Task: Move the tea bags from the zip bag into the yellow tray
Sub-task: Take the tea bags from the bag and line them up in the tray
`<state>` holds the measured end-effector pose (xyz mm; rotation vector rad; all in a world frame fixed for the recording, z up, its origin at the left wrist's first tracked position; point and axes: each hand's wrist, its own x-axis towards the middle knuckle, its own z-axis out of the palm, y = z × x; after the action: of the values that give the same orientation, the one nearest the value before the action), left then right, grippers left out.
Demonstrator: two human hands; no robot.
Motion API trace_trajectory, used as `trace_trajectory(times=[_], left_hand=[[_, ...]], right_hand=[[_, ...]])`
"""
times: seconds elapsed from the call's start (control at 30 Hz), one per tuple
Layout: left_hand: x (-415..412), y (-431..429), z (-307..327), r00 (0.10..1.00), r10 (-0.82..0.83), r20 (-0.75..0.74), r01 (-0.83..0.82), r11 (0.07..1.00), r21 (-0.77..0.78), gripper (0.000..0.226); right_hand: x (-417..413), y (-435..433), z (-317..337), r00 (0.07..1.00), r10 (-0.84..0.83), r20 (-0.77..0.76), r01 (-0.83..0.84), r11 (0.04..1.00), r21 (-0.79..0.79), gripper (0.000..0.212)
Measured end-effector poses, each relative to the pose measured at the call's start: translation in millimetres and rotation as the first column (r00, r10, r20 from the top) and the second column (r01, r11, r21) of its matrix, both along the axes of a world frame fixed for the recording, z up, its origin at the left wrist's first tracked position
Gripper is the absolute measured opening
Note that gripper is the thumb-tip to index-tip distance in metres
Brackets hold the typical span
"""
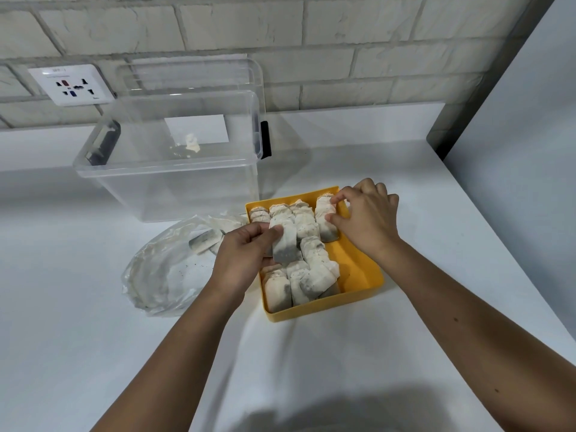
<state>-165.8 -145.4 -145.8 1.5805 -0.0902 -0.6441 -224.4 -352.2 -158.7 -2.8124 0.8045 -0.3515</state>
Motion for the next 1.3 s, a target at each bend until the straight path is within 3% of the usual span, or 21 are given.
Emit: trace_trajectory(times=[0.1, 0.17, 0.33, 0.4, 0.67, 0.9, 1.03, 1.2, 1.3], left_hand=[[-0.5, 0.7, 3.3, 1.0, 0.0, 0.011, 0.0, 1.0, -0.007, 0.013], [-1.8, 1.0, 3.4, 1.0, 0.002, 0.019, -0.002, 1.0, -0.008, 0.013], [-4.1, 2.3, 1.9, 0.999, -0.006, 0.042, 0.006, 1.0, 0.01, 0.013], [-4.4, 2.6, 2.5, 0.999, -0.013, 0.038, 0.013, 1.0, 0.006, 0.013], [-6.4, 3.9, 5.5, 0.999, -0.016, 0.049, 0.015, 1.0, 0.009, 0.013], [-4.8, 3.1, 4.5, 0.999, -0.008, 0.044, 0.008, 1.0, 0.003, 0.014], [-4.8, 3.5, 4.6, 0.999, -0.011, 0.038, 0.012, 1.0, -0.014, 0.014], [-2.4, 4.2, 2.6, 0.998, -0.021, 0.052, 0.021, 1.0, 0.002, 0.015], [-1.8, 4.8, 2.7, 0.998, -0.022, 0.054, 0.022, 1.0, -0.002, 0.016]], right_hand=[[-22.8, 10.6, 17.0, 0.991, 0.131, -0.017, -0.127, 0.981, 0.145, 0.019], [-35.5, 19.6, 23.7, 0.97, 0.222, -0.1, -0.194, 0.954, 0.228, 0.025], [-47.7, 39.6, 17.4, 0.89, 0.357, -0.284, -0.347, 0.934, 0.088, 0.051], [-48.2, 42.9, 13.3, 0.873, 0.369, -0.32, -0.369, 0.927, 0.062, 0.052], [-52.4, 42.0, 19.0, 0.883, 0.404, -0.24, -0.357, 0.909, 0.217, 0.022], [-52.3, 34.7, 35.5, 0.927, 0.376, -0.021, -0.323, 0.822, 0.469, 0.024], [-44.0, 24.9, 43.3, 0.936, 0.35, 0.045, -0.321, 0.791, 0.521, 0.019], [-40.5, 23.9, 44.4, 0.913, 0.406, -0.044, -0.311, 0.762, 0.568, 0.014], [-41.8, 21.9, 51.7, 0.875, 0.47, -0.114, -0.285, 0.691, 0.664, 0.012]])
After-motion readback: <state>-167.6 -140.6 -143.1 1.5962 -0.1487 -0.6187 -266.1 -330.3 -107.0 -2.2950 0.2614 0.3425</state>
